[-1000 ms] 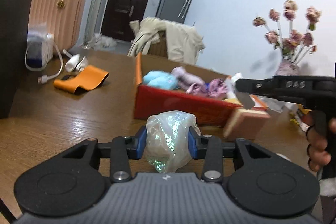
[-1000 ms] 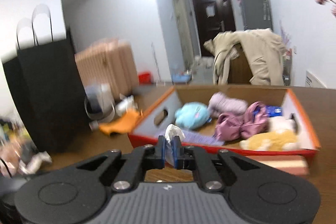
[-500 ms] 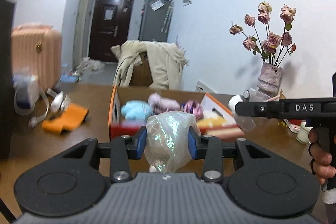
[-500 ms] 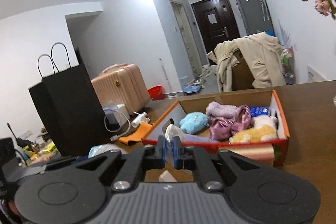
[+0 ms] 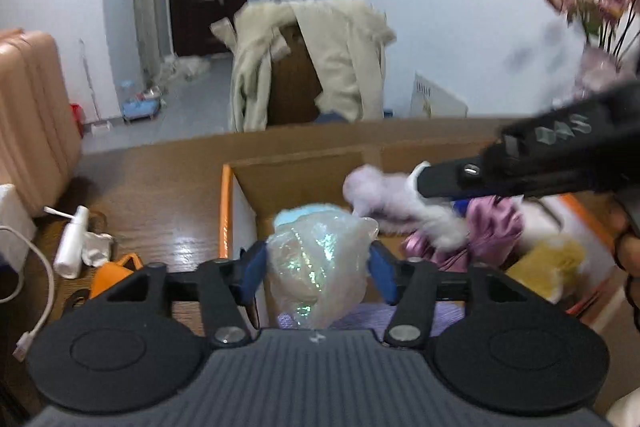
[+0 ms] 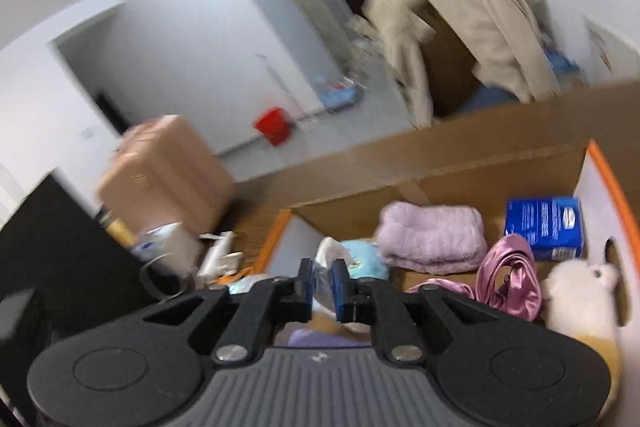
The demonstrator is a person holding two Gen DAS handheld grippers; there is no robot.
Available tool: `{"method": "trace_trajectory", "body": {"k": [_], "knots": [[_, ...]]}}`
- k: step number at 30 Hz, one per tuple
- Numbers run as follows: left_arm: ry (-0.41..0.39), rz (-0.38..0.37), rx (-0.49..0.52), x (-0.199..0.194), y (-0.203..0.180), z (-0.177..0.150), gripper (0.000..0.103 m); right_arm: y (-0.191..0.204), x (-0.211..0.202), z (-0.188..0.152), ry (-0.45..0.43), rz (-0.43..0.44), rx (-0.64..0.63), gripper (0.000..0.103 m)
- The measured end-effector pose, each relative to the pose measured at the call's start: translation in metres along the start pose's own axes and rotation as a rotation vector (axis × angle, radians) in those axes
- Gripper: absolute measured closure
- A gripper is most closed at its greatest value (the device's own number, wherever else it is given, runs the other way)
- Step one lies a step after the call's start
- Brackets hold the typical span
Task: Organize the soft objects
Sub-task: 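Lower the clear bag and white tissue into the box and open both grippers, then grasp the white foam wedge with the left gripper while the right grasps the round white puff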
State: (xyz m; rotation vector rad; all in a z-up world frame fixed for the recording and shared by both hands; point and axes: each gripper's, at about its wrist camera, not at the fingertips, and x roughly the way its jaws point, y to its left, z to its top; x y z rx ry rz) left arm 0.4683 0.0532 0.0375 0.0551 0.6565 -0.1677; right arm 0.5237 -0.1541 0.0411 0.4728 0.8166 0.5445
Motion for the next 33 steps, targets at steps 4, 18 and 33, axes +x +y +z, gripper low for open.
{"method": "trace_trajectory", "body": {"k": [4,18,33], "knots": [[-0.041,-0.022,-0.030,0.001,0.014,-0.004,0.027,-0.005,0.020,0.000,0.023,-0.026,-0.015,0.078],[-0.222,-0.013,-0.008,-0.118,0.006,0.001,0.021,0.041,-0.107,-0.018,-0.151,-0.084,-0.340,0.062],[-0.307,-0.025,-0.011,-0.258,-0.067,-0.140,0.015,0.059,-0.260,-0.189,-0.360,-0.111,-0.578,0.050]]}}
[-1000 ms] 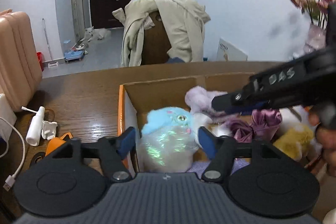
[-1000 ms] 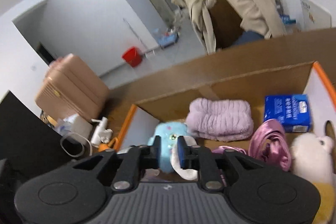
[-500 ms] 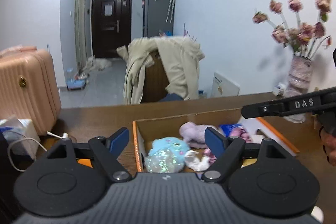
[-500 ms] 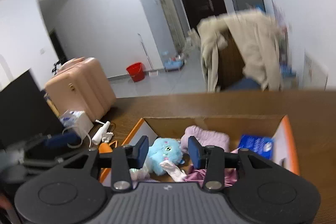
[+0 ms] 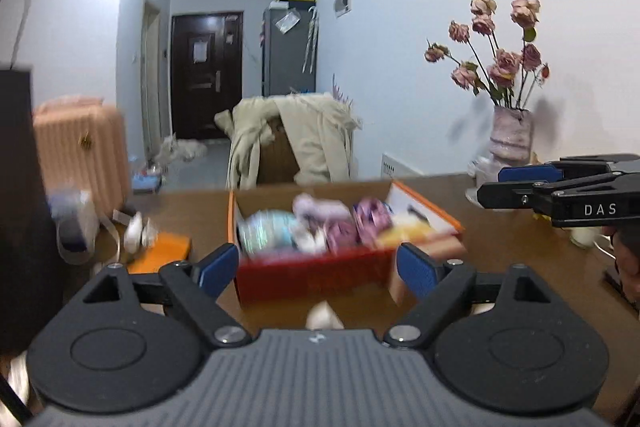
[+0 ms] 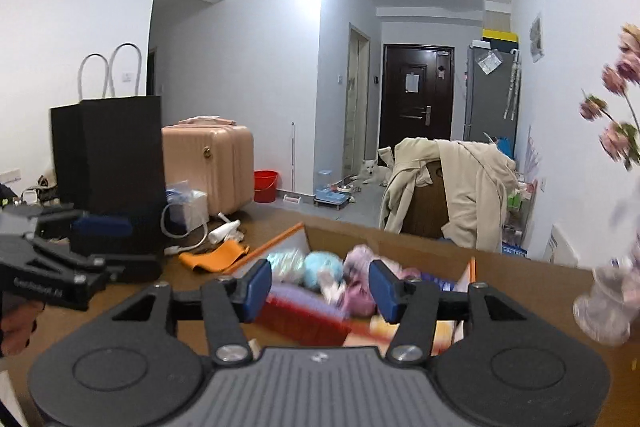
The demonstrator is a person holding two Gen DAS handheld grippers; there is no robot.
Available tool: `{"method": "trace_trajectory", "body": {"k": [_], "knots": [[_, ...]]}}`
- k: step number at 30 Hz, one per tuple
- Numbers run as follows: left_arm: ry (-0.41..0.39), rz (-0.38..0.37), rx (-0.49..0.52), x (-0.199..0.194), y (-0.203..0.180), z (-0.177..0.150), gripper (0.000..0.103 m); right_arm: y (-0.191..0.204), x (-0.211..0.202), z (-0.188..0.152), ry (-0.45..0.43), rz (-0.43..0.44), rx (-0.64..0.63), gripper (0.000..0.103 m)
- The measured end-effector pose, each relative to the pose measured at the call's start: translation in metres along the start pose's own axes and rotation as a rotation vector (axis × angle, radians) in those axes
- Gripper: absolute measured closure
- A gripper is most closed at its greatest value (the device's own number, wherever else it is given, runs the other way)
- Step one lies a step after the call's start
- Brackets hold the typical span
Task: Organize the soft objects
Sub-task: 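Grasp the white foam wedge with the left gripper while the right grasps the round white puff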
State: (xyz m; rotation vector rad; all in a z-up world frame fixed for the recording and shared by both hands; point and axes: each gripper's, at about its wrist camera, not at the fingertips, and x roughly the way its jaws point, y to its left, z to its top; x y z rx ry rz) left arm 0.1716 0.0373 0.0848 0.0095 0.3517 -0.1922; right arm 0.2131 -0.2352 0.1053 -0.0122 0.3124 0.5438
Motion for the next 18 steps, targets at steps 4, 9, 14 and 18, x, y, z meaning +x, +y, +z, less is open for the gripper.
{"method": "trace_trajectory", "body": {"k": [4,9,14,18], "knots": [[0.037,0.012,-0.040,-0.033,-0.010,-0.040,0.015,0.010,-0.036,-0.041,0.021,0.002,0.065,0.049],[0.061,0.022,-0.056,-0.050,-0.011,-0.056,0.015,0.018,-0.057,-0.071,0.069,0.011,0.107,0.049],[0.053,0.009,-0.053,-0.046,-0.015,-0.055,0.015,0.020,-0.059,-0.074,0.069,0.003,0.102,0.049],[0.080,-0.004,-0.066,-0.031,-0.016,-0.059,0.015,0.019,-0.046,-0.079,0.091,0.007,0.111,0.049]]}}
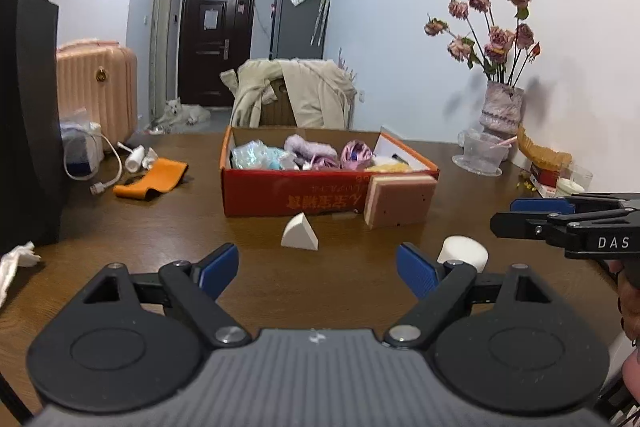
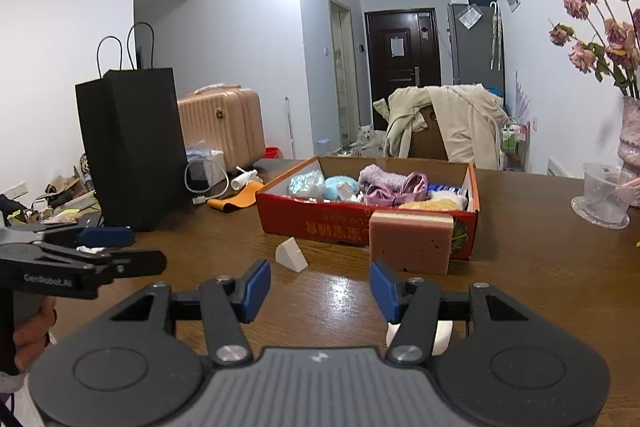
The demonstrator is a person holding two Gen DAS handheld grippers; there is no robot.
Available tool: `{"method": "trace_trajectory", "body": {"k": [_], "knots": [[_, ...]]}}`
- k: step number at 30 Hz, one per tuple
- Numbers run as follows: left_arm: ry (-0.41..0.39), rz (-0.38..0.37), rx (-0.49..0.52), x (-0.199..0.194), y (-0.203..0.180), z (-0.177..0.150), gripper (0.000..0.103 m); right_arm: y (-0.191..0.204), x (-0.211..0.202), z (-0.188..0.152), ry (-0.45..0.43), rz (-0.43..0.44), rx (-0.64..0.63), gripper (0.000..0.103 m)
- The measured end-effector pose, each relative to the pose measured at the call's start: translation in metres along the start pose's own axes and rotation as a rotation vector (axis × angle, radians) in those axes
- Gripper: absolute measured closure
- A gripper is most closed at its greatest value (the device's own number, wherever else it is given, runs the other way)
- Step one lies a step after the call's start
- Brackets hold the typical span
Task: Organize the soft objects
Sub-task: 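Grasp the white foam wedge with the left gripper while the right grasps the round white puff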
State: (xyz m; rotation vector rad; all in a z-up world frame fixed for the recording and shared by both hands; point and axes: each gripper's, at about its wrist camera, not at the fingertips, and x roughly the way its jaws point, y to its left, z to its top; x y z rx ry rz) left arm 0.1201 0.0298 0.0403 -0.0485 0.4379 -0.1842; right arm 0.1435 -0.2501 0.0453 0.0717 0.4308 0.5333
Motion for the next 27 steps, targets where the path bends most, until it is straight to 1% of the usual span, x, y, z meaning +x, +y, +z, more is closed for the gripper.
{"method": "trace_trajectory", "body": {"k": [3,5,7,11,13,14,16,18,20,22,23,24,25,27], "knots": [[0.028,0.000,-0.009,0.019,0.002,-0.001,0.017,-0.005,0.020,-0.005,0.037,-0.004,0.020,0.049],[0.046,0.001,-0.019,0.035,0.005,0.001,0.021,-0.009,0.033,-0.008,0.059,-0.006,0.029,0.049],[0.059,-0.001,-0.024,0.052,0.008,0.004,0.028,-0.014,0.045,-0.009,0.071,-0.015,0.030,0.050],[0.084,0.000,-0.012,0.101,0.011,0.017,0.033,-0.032,0.062,-0.005,0.075,-0.080,0.037,0.050],[0.108,0.003,-0.005,0.128,0.013,0.021,0.036,-0.046,0.070,-0.006,0.098,-0.121,0.049,0.050],[0.124,0.018,0.001,0.143,0.013,0.023,0.037,-0.053,0.073,-0.007,0.110,-0.140,0.053,0.050],[0.141,0.031,0.014,0.163,0.015,0.025,0.037,-0.063,0.077,-0.013,0.134,-0.159,0.057,0.049],[0.159,0.025,0.015,0.178,0.017,0.025,0.037,-0.070,0.080,-0.019,0.158,-0.159,0.062,0.049],[0.179,0.020,0.013,0.189,0.020,0.023,0.037,-0.074,0.085,-0.024,0.180,-0.159,0.061,0.042],[0.192,0.019,0.007,0.195,0.022,0.020,0.039,-0.075,0.089,-0.028,0.192,-0.155,0.060,0.041],[0.199,0.014,0.002,0.196,0.023,0.019,0.041,-0.077,0.091,-0.029,0.192,-0.145,0.067,0.039],[0.206,0.011,-0.001,0.197,0.023,0.018,0.050,-0.078,0.092,-0.028,0.192,-0.131,0.072,0.039],[0.212,0.004,0.002,0.198,0.024,0.016,0.065,-0.078,0.094,-0.028,0.192,-0.120,0.073,0.039],[0.220,0.002,0.009,0.200,0.022,0.016,0.070,-0.076,0.099,-0.027,0.199,-0.086,0.072,0.039]]}}
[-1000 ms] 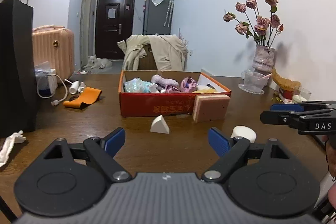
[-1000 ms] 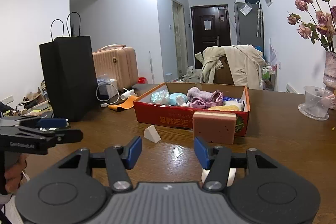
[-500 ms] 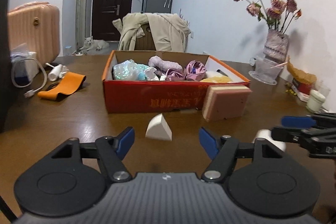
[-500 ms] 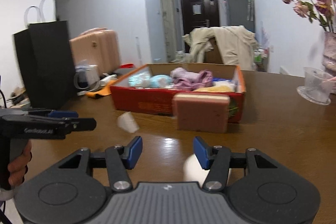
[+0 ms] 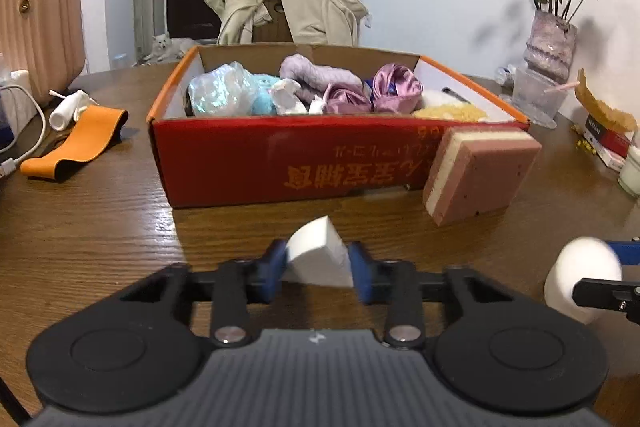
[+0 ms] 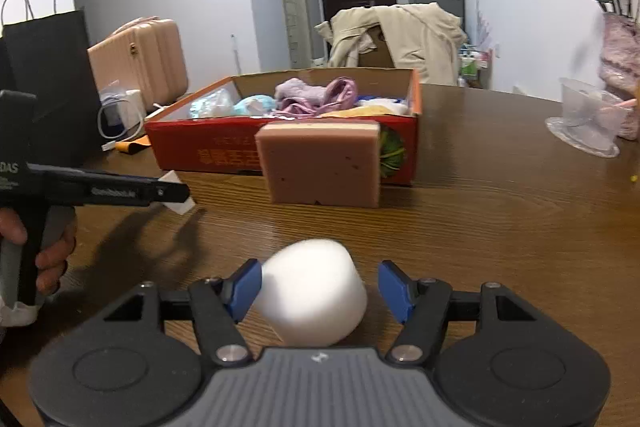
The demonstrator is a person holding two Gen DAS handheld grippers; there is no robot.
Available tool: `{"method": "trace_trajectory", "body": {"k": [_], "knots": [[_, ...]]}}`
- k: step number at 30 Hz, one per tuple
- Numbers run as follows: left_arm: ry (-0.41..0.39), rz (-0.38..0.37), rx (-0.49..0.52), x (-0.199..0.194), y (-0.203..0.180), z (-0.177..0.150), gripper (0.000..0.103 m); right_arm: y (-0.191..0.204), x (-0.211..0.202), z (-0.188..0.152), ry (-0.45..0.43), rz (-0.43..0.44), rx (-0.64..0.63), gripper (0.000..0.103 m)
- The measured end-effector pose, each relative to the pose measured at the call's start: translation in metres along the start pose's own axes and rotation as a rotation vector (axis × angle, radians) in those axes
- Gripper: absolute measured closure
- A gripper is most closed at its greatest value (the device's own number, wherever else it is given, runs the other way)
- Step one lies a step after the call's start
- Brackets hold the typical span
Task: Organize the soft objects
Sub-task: 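Grasp the white foam wedge with the left gripper while the right grasps the round white puff, then lower the white wedge and round puff into the box and open both grippers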
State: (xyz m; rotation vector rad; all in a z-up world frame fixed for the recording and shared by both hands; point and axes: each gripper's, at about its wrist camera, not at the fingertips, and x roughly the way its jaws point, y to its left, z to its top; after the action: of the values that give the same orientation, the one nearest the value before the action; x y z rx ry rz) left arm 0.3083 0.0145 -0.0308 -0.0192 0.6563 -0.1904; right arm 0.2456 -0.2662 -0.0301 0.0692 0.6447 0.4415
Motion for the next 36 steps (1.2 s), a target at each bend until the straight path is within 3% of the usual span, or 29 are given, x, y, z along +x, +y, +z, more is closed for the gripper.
{"method": "trace_trajectory", "body": {"k": [4,5,7,21,25,29,33,36], "knots": [[-0.013,-0.014,-0.001,-0.006,-0.001,-0.001,0.073,0.009,0.009,0.000,0.029,0.015,-0.021,0.045],[-0.021,-0.014,-0.002,-0.011,-0.002,-0.001,0.073,0.010,0.010,0.000,0.036,0.013,-0.027,0.057],[-0.040,-0.027,-0.013,-0.023,-0.004,-0.003,0.073,0.013,0.009,0.000,0.042,0.011,-0.027,0.071],[-0.139,-0.058,-0.018,-0.094,-0.013,-0.013,0.073,0.033,-0.034,0.002,-0.058,0.043,-0.036,0.075],[-0.174,-0.104,0.001,-0.090,-0.012,0.013,0.073,0.033,-0.037,0.033,-0.117,0.075,-0.064,0.075],[-0.227,-0.141,0.012,-0.072,-0.006,0.061,0.073,0.025,-0.018,0.092,-0.178,0.111,-0.103,0.075],[-0.186,-0.128,-0.017,-0.029,0.012,0.106,0.073,0.013,0.037,0.142,-0.121,0.155,-0.065,0.075],[-0.130,-0.098,-0.021,0.010,0.022,0.128,0.073,0.008,0.091,0.165,-0.025,0.152,-0.055,0.075]]}}
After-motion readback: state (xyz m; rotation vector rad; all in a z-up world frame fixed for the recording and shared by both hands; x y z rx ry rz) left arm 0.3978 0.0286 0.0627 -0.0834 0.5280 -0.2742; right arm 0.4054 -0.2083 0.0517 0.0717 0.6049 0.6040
